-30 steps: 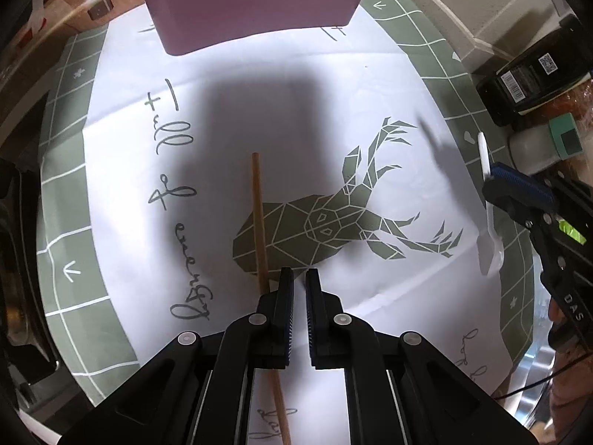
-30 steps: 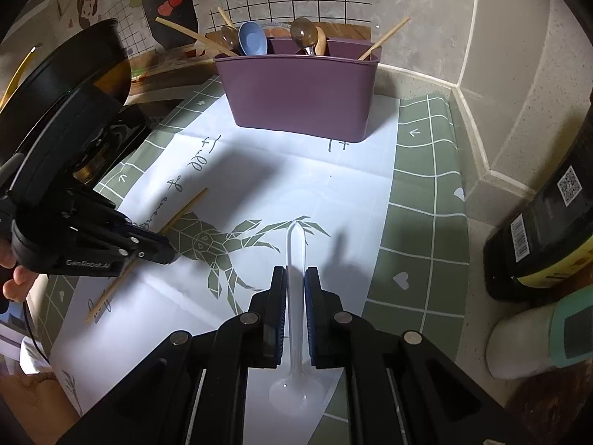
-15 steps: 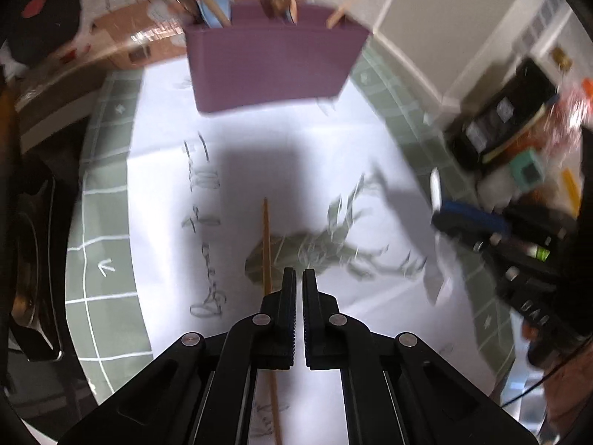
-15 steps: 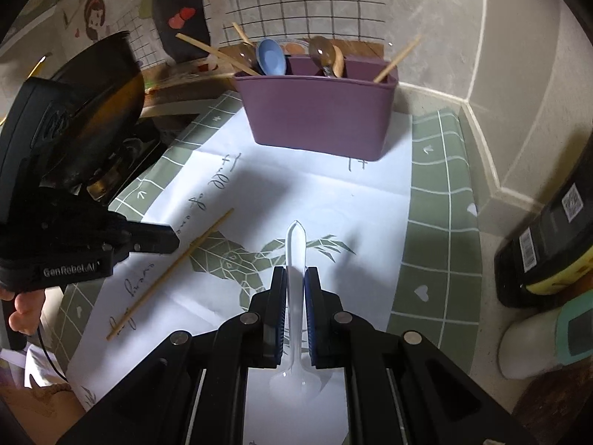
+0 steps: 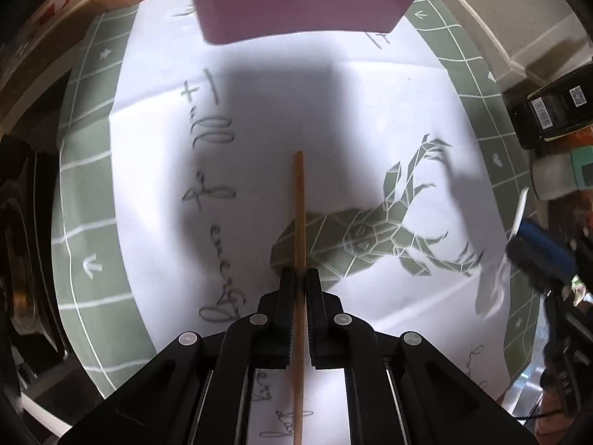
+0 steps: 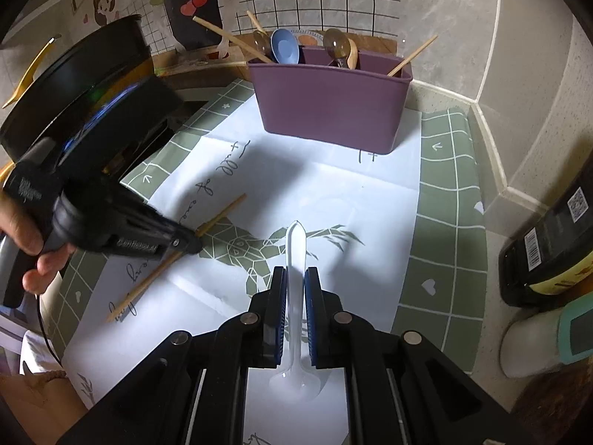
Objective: Organize utensils
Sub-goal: 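Lift the chopstick and white plastic spoon up toward the purple holder with both tools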
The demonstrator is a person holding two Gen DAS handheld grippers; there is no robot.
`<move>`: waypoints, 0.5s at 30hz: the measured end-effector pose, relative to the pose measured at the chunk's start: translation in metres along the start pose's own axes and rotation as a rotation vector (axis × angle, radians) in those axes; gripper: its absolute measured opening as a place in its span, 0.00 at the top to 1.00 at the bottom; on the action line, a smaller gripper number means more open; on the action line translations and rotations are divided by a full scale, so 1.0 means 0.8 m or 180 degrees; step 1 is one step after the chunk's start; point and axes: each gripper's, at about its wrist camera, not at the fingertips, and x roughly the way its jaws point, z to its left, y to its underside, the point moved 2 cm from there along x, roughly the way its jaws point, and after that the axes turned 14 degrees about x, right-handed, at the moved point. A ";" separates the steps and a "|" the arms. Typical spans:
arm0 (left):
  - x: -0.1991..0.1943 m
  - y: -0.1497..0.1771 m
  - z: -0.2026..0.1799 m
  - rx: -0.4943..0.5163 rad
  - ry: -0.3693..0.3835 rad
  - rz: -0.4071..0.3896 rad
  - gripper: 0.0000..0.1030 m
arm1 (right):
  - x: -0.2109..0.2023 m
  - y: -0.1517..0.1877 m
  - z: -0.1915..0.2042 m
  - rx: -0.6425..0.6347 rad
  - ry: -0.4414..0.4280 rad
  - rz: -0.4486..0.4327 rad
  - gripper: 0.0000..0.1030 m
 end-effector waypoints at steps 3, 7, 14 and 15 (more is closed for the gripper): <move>0.002 -0.010 -0.007 0.0127 -0.0085 -0.0027 0.93 | 0.003 0.003 -0.001 0.0008 0.0006 0.0018 0.91; -0.001 -0.008 -0.010 0.0170 -0.0058 -0.0082 0.94 | 0.005 0.005 -0.003 0.0024 -0.0008 0.0037 0.91; -0.078 0.022 0.002 -0.0107 0.0130 -0.0982 0.95 | -0.006 -0.001 -0.005 0.0112 -0.0042 -0.0110 0.92; -0.089 0.032 0.000 -0.0162 0.0130 -0.1119 0.95 | -0.009 -0.003 -0.005 0.0130 -0.0043 -0.0139 0.92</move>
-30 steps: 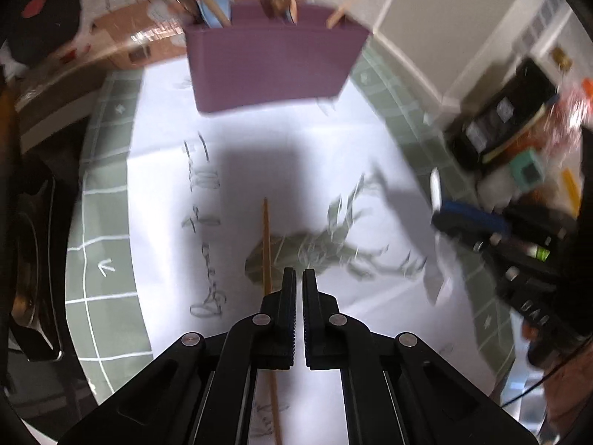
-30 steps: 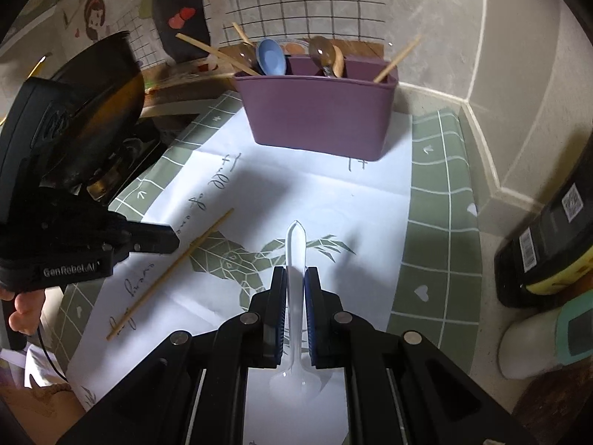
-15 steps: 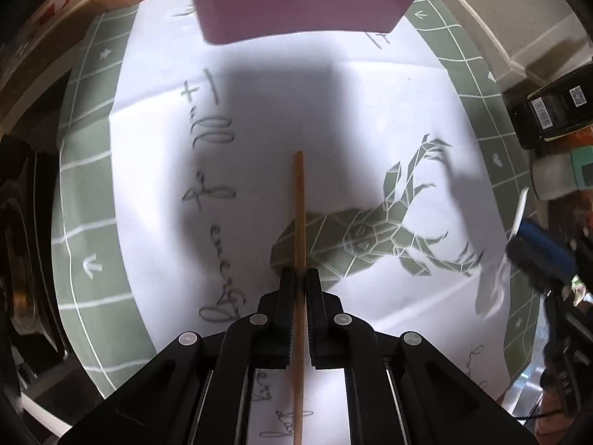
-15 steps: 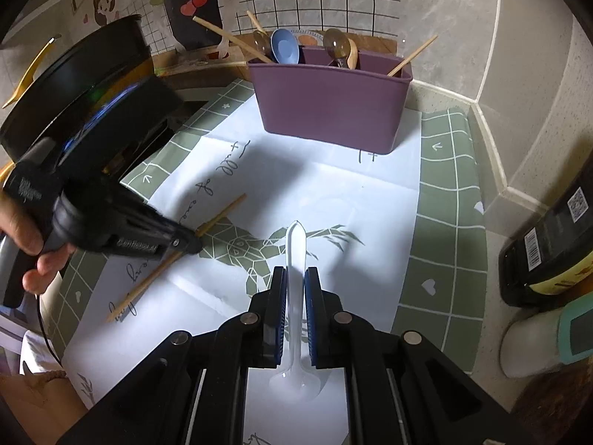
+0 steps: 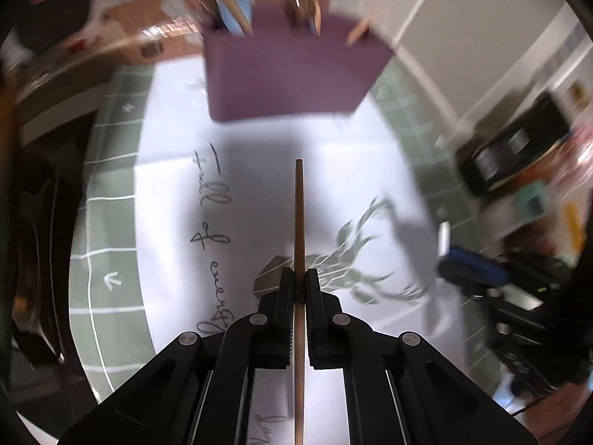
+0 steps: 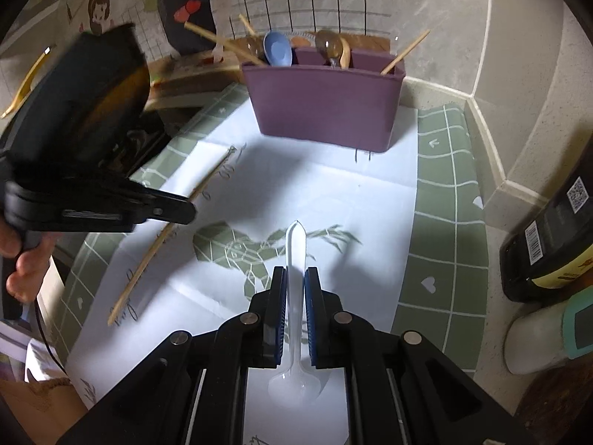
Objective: Organize utensils
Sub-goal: 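Lift the chopstick and white plastic spoon up toward the purple holder with both tools, then lower the chopstick and white spoon into the purple holder and open both tools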
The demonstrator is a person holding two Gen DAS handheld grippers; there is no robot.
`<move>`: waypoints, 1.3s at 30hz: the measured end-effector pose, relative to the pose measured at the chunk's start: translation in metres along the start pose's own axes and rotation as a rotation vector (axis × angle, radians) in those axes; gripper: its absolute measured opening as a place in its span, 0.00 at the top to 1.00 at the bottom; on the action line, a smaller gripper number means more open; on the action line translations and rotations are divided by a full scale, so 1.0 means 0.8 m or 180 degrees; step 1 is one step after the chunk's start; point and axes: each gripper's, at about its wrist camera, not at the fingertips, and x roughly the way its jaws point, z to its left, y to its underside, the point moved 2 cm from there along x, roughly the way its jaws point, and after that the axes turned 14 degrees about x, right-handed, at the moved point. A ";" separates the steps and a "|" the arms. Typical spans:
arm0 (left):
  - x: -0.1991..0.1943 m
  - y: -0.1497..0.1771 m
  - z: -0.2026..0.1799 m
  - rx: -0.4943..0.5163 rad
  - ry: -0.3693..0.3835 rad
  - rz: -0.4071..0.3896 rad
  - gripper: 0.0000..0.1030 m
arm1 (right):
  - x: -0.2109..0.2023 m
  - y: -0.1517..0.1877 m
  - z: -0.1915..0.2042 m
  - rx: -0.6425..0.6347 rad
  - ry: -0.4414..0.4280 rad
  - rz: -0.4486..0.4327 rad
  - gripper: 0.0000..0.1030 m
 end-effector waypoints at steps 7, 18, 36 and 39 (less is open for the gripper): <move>-0.093 -0.018 -0.032 0.0200 -0.0318 -0.0998 0.95 | -0.040 -0.039 0.015 -0.0026 -0.0009 -0.0329 0.92; -0.272 -0.154 -0.026 0.0299 -0.0518 -0.2468 0.94 | -0.196 -0.208 0.092 -0.0517 0.0173 -0.1595 0.92; -0.255 -0.258 0.005 -0.0002 -0.1134 -0.3119 0.95 | -0.165 -0.318 0.066 -0.0478 0.0202 -0.1822 0.92; -0.216 -0.262 0.016 -0.0057 -0.1185 -0.3028 0.95 | -0.125 -0.318 0.052 -0.0430 0.0218 -0.1691 0.92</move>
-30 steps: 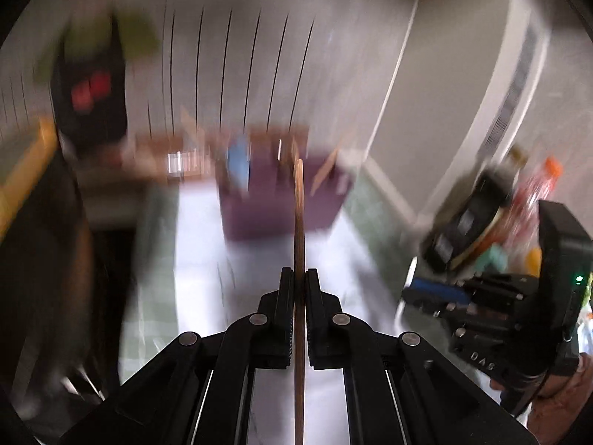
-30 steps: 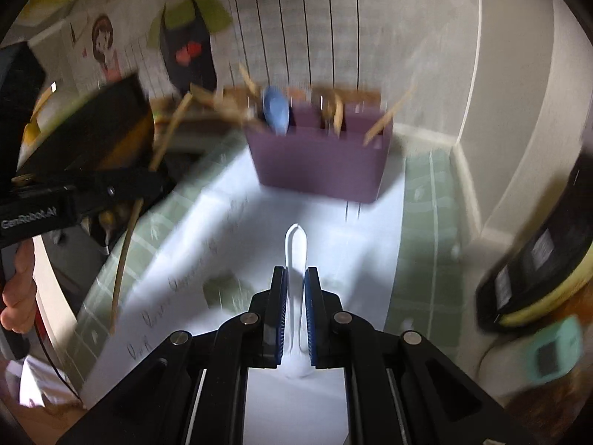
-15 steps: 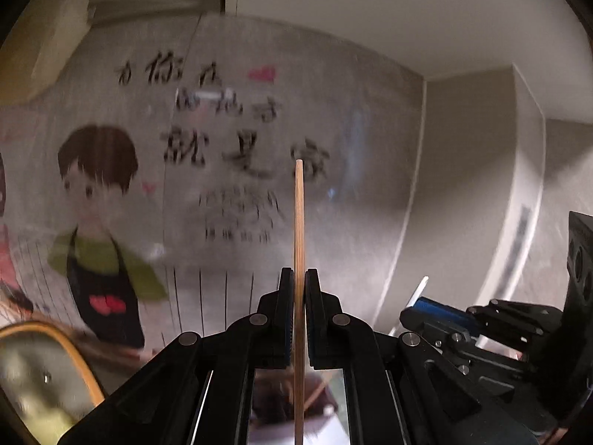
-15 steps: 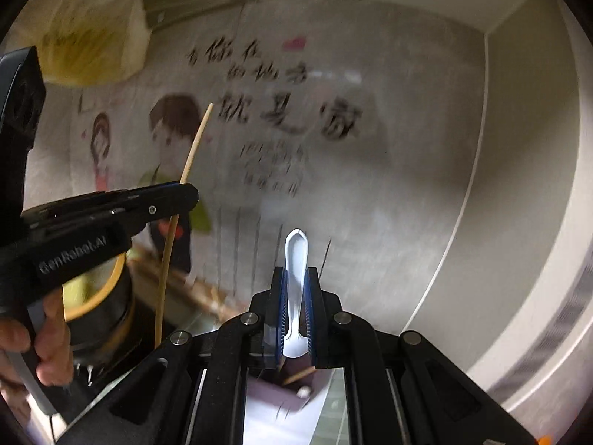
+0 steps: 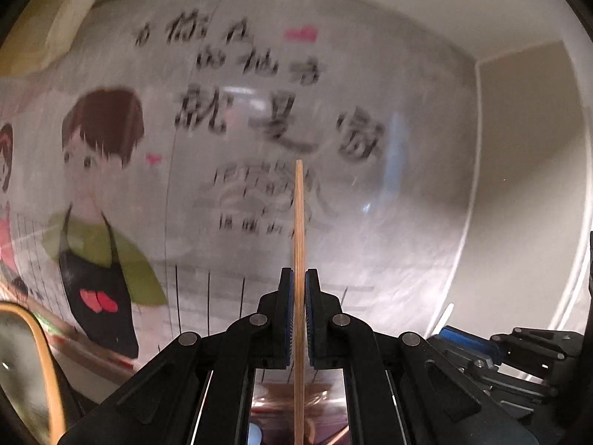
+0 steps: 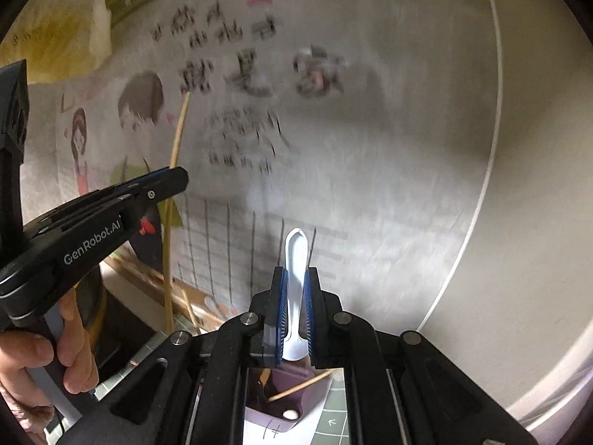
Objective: Organize utensils
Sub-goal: 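Lower the chopstick and white spoon into the purple holder and open both tools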
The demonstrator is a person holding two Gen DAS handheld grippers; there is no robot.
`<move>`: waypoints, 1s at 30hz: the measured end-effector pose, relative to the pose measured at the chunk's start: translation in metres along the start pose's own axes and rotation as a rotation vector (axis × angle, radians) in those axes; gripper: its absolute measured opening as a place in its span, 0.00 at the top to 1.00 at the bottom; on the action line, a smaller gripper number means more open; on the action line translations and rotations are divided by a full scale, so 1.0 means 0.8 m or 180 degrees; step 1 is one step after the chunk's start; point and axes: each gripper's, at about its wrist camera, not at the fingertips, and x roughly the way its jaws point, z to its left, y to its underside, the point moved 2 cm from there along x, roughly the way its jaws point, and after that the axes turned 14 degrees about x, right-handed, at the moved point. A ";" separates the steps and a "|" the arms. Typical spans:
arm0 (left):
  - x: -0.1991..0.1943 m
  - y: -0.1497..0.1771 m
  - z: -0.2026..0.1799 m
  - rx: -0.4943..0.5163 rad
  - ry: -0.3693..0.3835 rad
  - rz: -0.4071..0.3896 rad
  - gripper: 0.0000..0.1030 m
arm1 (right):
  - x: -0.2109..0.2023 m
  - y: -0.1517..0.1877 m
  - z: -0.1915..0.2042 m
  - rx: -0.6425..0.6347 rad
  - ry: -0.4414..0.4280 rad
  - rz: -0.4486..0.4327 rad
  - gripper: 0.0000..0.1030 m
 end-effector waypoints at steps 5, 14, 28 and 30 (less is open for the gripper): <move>0.045 0.053 0.000 -0.0078 -0.0025 0.0276 0.95 | 0.058 0.044 -0.016 0.0119 -0.0010 0.0254 0.92; 0.083 0.130 -0.004 -0.0120 -0.0062 0.0512 0.94 | 0.128 0.111 -0.031 0.0221 0.0014 0.0652 0.92; 0.114 0.205 -0.013 -0.0066 -0.0036 0.0974 0.94 | 0.174 0.180 -0.022 0.0276 -0.0162 0.1109 0.92; 0.118 0.208 -0.010 -0.0080 -0.0051 0.1079 0.93 | 0.178 0.186 -0.022 0.0295 -0.0177 0.1180 0.92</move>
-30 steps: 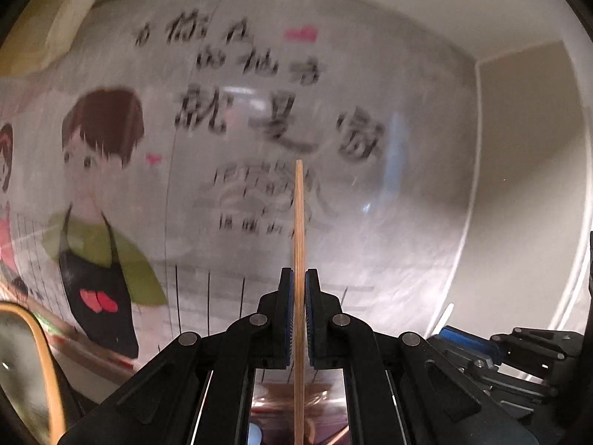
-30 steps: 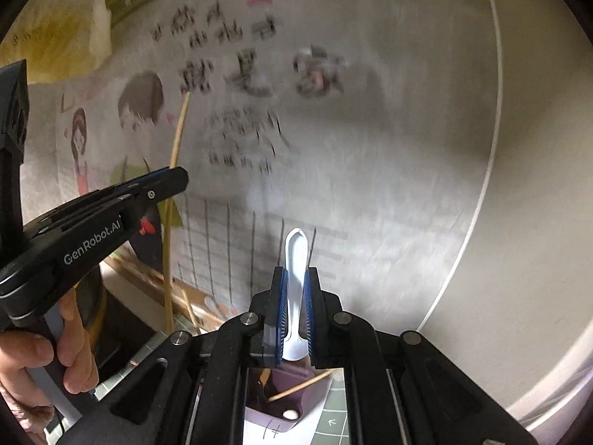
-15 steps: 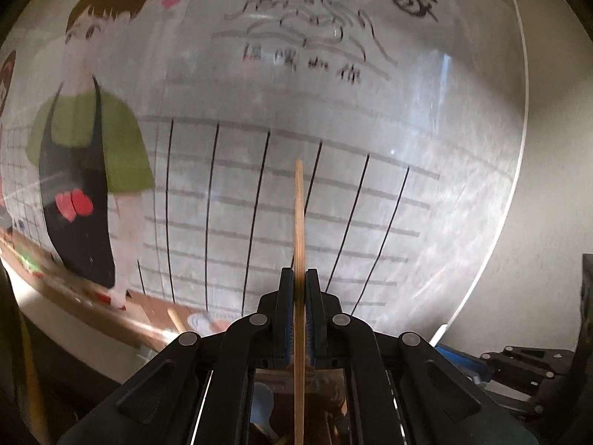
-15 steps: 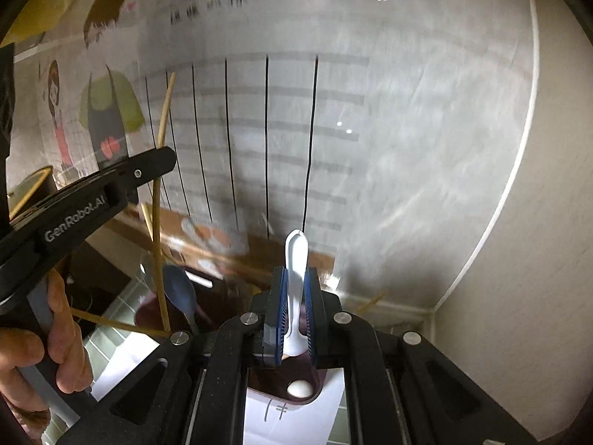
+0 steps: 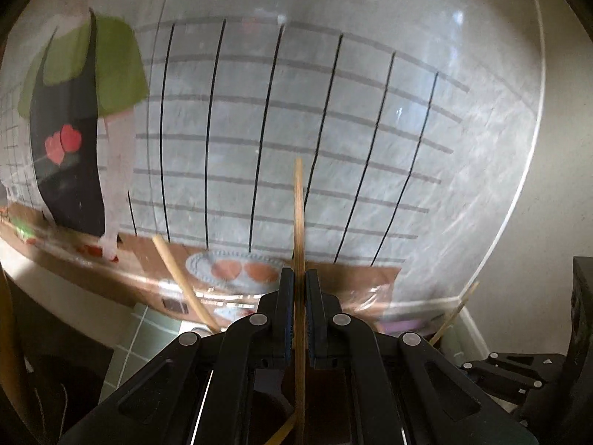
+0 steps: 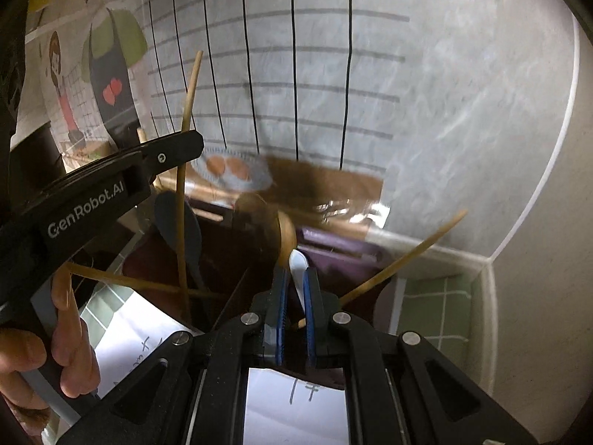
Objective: Organize utensils
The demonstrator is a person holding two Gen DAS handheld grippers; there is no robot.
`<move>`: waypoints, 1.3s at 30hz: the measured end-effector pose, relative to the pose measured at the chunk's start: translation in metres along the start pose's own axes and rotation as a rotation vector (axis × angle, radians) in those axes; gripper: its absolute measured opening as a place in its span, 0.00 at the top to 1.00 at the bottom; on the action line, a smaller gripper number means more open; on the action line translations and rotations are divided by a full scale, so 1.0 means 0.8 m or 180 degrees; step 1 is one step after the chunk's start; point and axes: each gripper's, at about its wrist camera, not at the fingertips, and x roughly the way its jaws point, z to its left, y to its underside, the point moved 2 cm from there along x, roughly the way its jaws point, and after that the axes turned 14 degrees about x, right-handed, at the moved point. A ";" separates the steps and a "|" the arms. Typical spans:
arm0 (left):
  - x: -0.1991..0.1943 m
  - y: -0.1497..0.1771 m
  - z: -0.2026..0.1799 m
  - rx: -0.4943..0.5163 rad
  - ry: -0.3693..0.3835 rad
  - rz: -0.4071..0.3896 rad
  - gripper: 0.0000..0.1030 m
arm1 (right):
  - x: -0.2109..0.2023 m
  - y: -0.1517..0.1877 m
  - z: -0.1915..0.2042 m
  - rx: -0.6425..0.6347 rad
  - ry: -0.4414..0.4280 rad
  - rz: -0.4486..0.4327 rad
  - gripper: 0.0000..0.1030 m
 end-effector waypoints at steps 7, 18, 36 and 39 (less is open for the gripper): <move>-0.010 0.000 0.005 -0.0127 0.0196 0.0181 0.90 | -0.008 0.007 -0.008 0.0216 -0.0058 0.0146 0.89; -0.145 -0.010 0.011 0.0018 0.0211 0.0079 0.28 | -0.108 0.041 0.005 0.0501 0.0090 -0.0145 0.48; -0.373 0.175 0.031 0.0428 -0.0405 0.0109 0.00 | -0.302 0.219 0.104 0.0295 0.0855 -0.1158 0.11; -0.393 0.196 0.021 0.0336 -0.0549 0.0160 0.00 | -0.322 0.245 0.108 0.0210 0.0913 -0.1255 0.08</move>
